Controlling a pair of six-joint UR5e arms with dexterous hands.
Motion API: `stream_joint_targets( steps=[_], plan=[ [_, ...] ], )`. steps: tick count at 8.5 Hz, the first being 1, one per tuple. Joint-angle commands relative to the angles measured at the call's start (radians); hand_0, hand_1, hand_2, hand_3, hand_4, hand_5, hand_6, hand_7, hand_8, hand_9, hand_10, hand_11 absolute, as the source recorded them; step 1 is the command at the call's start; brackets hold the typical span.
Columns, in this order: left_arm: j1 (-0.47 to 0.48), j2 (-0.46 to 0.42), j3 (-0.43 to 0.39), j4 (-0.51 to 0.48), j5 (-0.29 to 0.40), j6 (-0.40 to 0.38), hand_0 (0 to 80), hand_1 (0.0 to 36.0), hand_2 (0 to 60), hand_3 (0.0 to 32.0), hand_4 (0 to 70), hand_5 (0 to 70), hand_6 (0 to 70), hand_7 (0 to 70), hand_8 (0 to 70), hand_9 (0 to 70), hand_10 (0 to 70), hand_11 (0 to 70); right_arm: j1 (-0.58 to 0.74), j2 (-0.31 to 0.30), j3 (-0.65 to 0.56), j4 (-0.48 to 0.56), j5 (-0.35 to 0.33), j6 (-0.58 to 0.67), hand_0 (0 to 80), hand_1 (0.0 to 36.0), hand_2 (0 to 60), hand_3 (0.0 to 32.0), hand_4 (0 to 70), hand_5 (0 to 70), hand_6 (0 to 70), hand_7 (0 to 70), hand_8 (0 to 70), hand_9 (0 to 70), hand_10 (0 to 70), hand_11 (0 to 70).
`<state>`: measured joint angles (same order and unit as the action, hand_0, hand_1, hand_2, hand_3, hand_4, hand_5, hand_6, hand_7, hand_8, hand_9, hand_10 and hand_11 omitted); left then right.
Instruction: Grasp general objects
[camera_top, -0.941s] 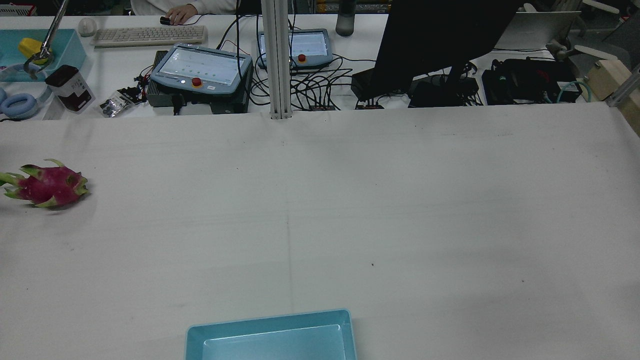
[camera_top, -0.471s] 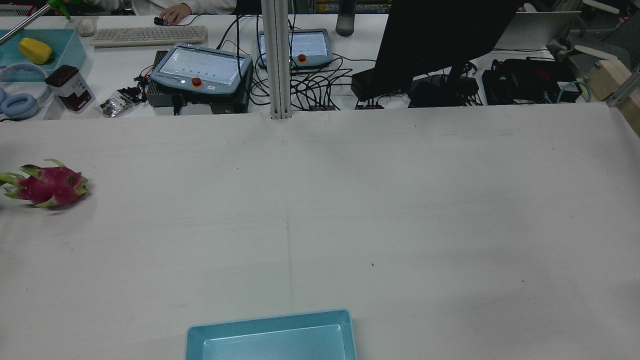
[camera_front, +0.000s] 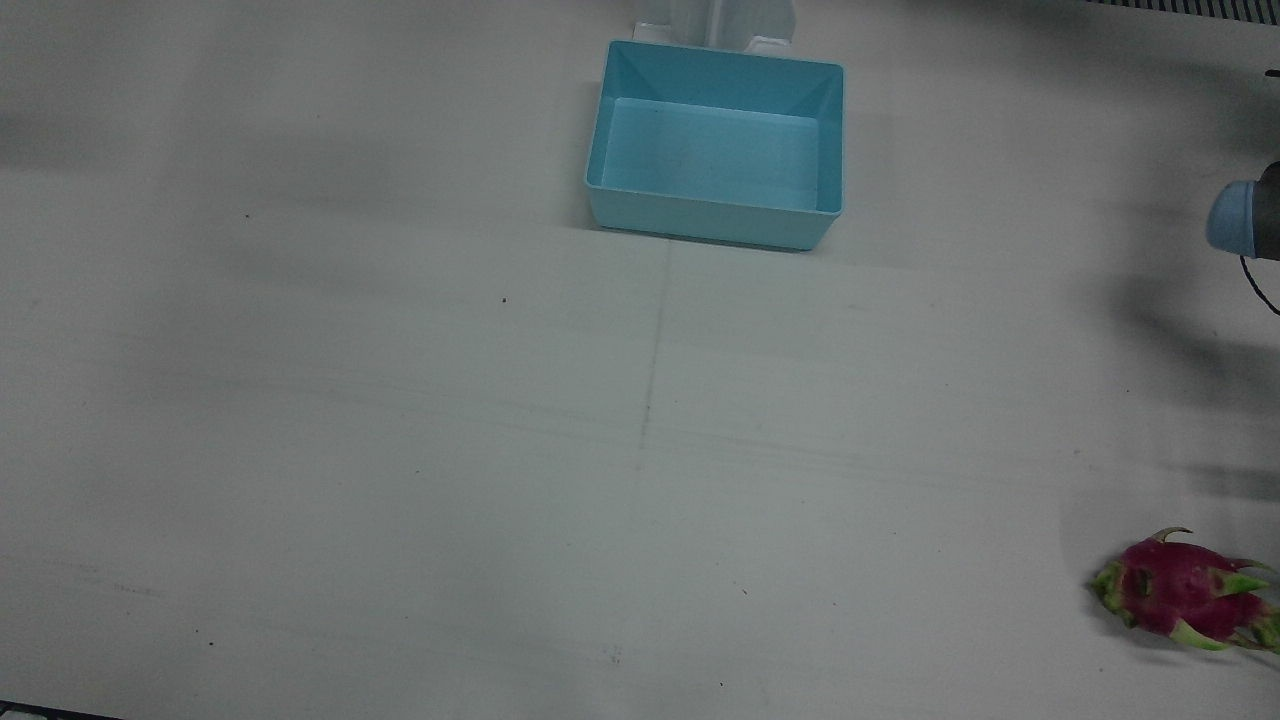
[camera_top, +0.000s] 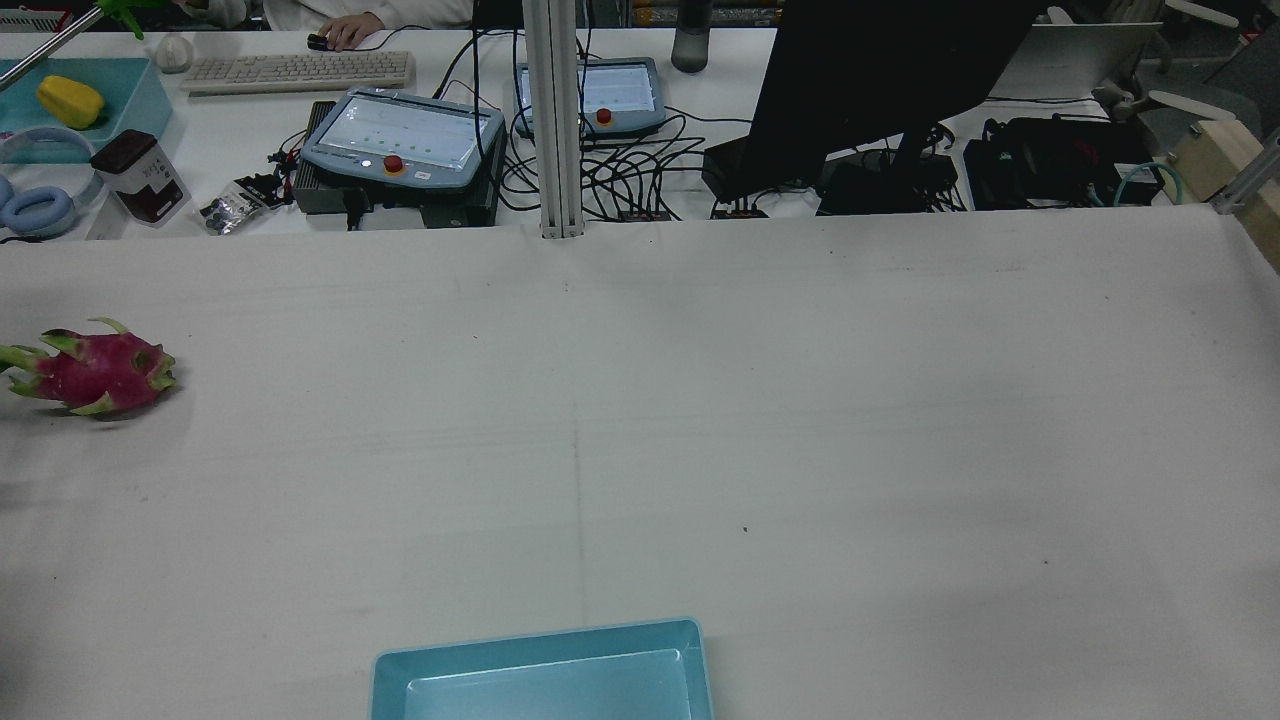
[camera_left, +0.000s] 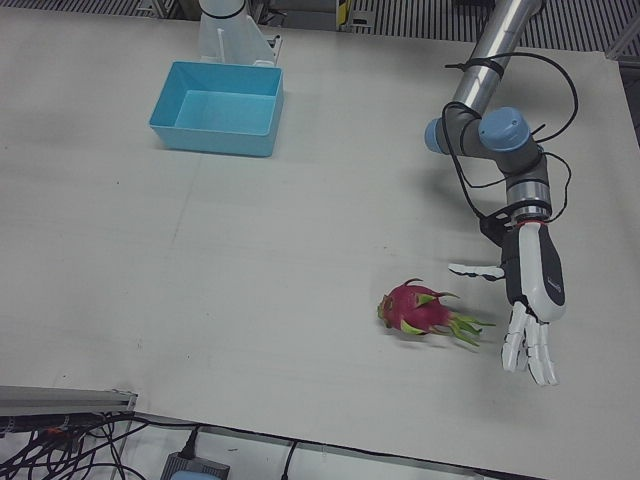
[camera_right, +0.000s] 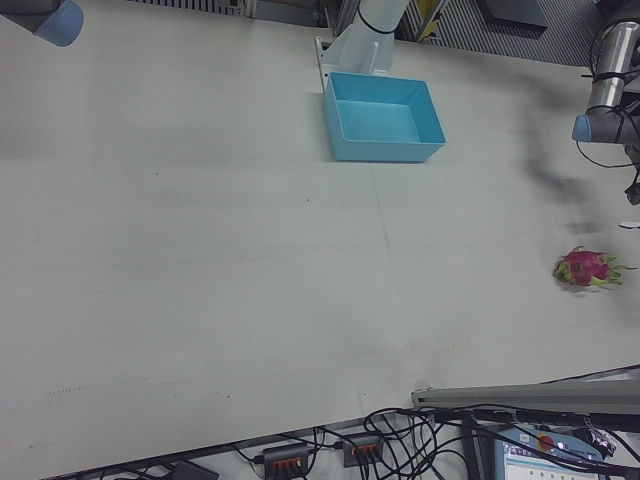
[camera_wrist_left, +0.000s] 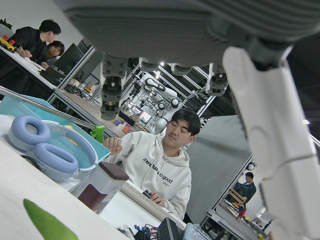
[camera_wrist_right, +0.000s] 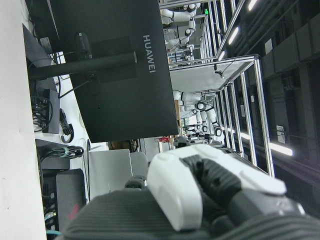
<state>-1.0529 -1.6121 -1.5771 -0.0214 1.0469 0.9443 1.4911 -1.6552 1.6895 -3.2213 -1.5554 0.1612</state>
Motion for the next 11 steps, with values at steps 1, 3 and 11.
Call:
stream_joint_targets(
  steps=[1,3,11],
  plan=[
    [0.011,0.067,-0.390,0.387,0.041,0.036,46.6,11.9,0.6,20.6,1.0,0.0,0.0,0.0,0.0,0.0,0.0,0.0,0.000,0.000,0.001,-0.002,0.000,0.000,0.0,0.0,0.0,0.0,0.0,0.0,0.0,0.0,0.0,0.0,0.0,0.0],
    [0.010,-0.079,-0.481,0.635,0.099,0.135,41.1,7.1,0.0,26.4,1.0,0.0,0.0,0.0,0.0,0.0,0.0,0.0,0.000,0.002,0.001,0.000,0.000,0.000,0.0,0.0,0.0,0.0,0.0,0.0,0.0,0.0,0.0,0.0,0.0,0.0],
    [0.251,-0.399,-0.210,0.997,-0.149,0.363,46.7,12.7,3.0,29.0,0.3,0.0,0.0,0.0,0.0,0.0,0.0,0.0,0.000,0.002,0.001,-0.002,0.000,0.001,0.0,0.0,0.0,0.0,0.0,0.0,0.0,0.0,0.0,0.0,0.0,0.0]
  ],
)
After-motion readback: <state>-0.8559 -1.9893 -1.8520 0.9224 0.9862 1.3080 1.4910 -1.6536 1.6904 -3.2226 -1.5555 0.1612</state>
